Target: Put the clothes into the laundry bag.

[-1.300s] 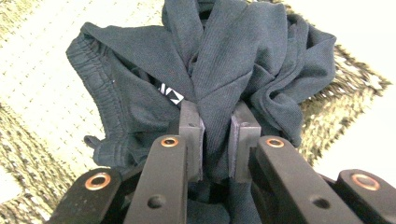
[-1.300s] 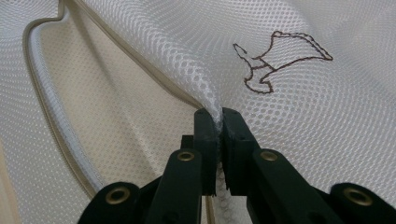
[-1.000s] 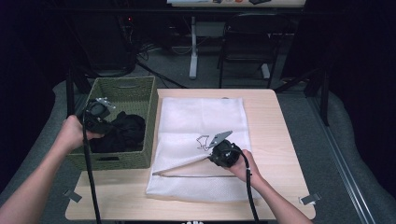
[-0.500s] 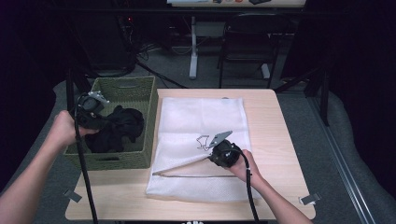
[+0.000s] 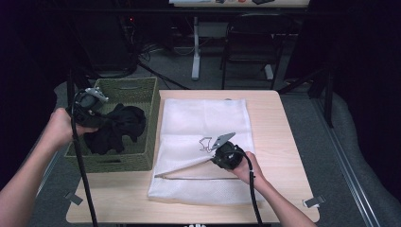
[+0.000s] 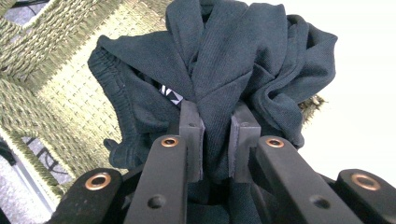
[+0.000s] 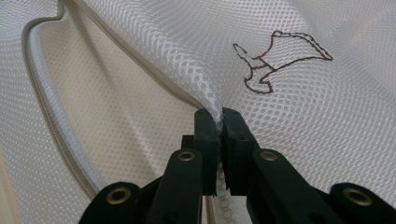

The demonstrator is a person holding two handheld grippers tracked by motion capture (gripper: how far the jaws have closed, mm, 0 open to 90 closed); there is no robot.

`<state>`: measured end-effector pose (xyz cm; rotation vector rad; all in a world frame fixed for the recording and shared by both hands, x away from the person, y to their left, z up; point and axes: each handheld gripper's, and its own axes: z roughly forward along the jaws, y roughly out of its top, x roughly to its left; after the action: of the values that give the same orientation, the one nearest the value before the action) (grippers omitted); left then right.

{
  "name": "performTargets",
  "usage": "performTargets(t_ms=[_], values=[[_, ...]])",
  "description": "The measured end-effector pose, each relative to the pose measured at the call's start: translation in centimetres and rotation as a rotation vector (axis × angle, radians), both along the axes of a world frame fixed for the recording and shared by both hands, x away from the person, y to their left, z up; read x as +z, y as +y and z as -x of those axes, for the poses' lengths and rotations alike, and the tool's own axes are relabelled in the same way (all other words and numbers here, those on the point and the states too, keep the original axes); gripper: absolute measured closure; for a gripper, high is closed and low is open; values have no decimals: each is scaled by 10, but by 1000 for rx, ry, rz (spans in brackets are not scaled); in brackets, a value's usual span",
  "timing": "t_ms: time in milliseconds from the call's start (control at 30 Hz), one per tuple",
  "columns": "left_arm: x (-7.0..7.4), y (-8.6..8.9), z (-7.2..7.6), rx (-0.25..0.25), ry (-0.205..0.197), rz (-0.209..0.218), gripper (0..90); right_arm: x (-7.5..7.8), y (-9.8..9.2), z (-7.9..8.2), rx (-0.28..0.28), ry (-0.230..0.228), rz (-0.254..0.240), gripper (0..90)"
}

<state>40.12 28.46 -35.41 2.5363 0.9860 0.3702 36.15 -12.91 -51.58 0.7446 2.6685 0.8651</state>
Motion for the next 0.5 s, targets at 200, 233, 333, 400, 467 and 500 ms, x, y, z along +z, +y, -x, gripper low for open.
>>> performTargets(t_ms=[200,233,333,400,467,500], values=[[9,-2,4,-6,-13,2,794,0,0,0,-2,4,-1,861],[11,-3,4,-9,-13,2,793,0,0,0,-1,3,0,861],[17,-5,7,-15,-23,-2,794,0,0,0,-1,4,-1,862],[22,-7,10,-24,-28,-2,793,0,0,0,-3,5,-1,862],[26,-9,12,-33,-32,5,793,-1,0,0,-1,5,-1,862],[28,-10,13,-35,-34,10,793,-1,0,0,0,4,-3,862]])
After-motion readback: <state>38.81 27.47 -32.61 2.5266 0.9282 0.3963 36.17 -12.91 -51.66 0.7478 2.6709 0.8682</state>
